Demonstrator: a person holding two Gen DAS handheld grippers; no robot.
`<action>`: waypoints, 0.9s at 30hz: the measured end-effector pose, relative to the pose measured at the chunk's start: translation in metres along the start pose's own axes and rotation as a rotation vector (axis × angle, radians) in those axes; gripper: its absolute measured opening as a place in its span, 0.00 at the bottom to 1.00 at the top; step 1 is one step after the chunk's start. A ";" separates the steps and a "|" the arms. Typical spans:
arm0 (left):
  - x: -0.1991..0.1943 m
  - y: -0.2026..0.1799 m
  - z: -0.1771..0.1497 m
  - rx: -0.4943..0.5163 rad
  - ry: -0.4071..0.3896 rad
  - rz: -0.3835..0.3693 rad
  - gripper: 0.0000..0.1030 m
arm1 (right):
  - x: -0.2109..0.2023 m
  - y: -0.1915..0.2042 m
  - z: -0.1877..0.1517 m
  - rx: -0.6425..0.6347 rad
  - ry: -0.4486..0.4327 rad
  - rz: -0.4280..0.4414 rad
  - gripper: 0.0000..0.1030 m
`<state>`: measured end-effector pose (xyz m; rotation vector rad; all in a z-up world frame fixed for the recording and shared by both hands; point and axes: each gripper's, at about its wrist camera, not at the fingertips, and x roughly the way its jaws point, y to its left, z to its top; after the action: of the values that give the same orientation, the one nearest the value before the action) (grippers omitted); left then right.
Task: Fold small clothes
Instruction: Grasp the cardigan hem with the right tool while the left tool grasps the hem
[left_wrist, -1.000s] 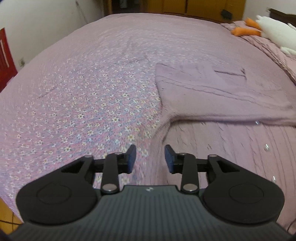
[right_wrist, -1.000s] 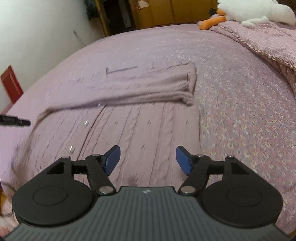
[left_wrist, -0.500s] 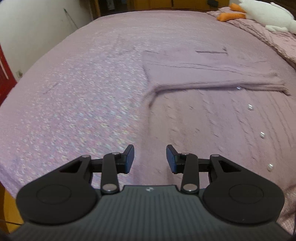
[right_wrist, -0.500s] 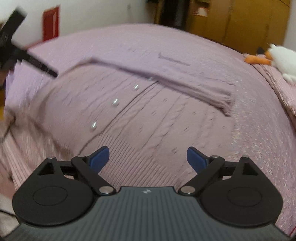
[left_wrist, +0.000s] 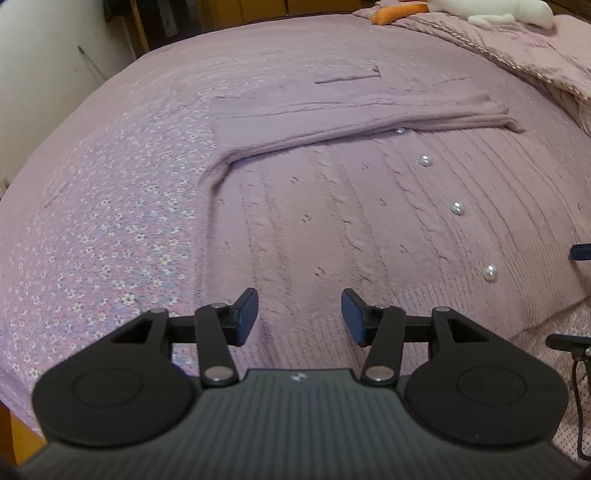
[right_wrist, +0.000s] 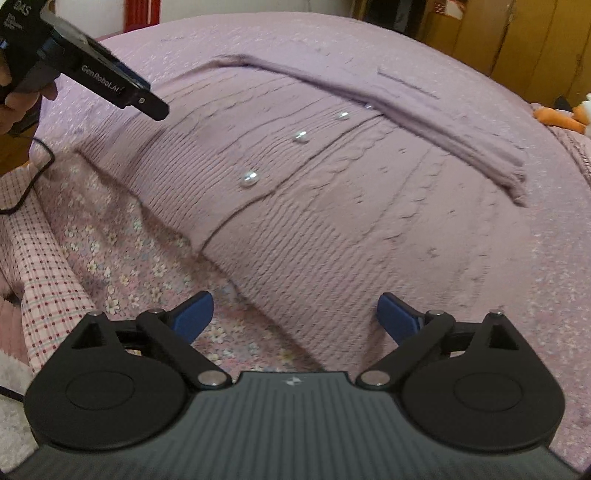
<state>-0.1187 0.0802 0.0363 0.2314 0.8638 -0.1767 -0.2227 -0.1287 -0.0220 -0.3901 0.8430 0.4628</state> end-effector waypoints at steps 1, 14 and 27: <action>0.000 -0.002 -0.001 0.006 -0.001 -0.002 0.56 | 0.002 0.004 0.002 -0.014 0.007 -0.008 0.98; 0.004 -0.029 -0.011 0.153 0.024 -0.179 0.61 | 0.021 -0.007 0.021 0.080 -0.050 -0.158 0.98; 0.012 -0.067 -0.033 0.387 0.031 -0.149 0.61 | 0.024 -0.046 0.041 0.248 -0.108 -0.150 0.98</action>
<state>-0.1513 0.0242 -0.0024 0.5327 0.8733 -0.4818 -0.1594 -0.1405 -0.0091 -0.1955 0.7498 0.2344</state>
